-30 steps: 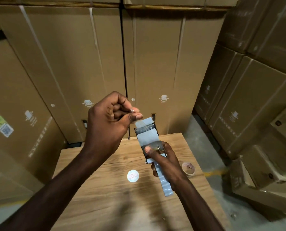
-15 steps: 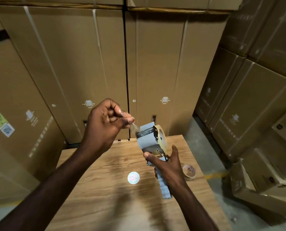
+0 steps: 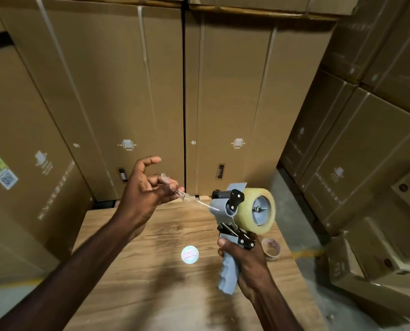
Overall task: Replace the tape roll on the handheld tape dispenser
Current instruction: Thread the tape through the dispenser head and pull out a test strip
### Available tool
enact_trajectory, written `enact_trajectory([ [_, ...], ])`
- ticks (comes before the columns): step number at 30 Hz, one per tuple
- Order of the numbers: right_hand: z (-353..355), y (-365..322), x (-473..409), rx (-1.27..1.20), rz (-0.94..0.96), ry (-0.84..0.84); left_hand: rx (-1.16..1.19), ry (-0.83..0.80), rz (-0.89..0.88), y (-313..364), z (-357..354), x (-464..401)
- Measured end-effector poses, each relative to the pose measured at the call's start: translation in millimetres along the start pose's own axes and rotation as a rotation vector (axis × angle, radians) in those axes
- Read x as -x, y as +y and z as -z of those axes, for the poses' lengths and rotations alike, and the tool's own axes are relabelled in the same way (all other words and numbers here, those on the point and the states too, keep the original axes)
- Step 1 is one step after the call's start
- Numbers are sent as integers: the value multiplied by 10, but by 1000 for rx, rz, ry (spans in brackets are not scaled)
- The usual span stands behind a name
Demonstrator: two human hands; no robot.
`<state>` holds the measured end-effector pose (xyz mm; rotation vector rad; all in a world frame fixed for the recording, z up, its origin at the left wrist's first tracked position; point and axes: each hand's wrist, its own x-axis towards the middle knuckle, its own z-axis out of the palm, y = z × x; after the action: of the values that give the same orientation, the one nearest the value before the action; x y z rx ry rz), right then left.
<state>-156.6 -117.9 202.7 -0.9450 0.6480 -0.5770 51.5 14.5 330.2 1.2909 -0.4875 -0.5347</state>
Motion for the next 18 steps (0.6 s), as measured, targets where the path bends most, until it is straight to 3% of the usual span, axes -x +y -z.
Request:
enact_trajectory([
  [5, 44, -73, 43, -53, -12, -76, -174, 5, 31, -171, 43, -18],
  [9, 117, -117, 78, 95, -53, -117, -208, -54, 173, -350, 71, -39],
  [15, 355, -190, 155, 450, 98, -75, 228, -175, 585, -655, 206, -48],
  [18, 562, -76, 179, 588, 110, -59, 256, -179, 741, -943, 260, -29],
])
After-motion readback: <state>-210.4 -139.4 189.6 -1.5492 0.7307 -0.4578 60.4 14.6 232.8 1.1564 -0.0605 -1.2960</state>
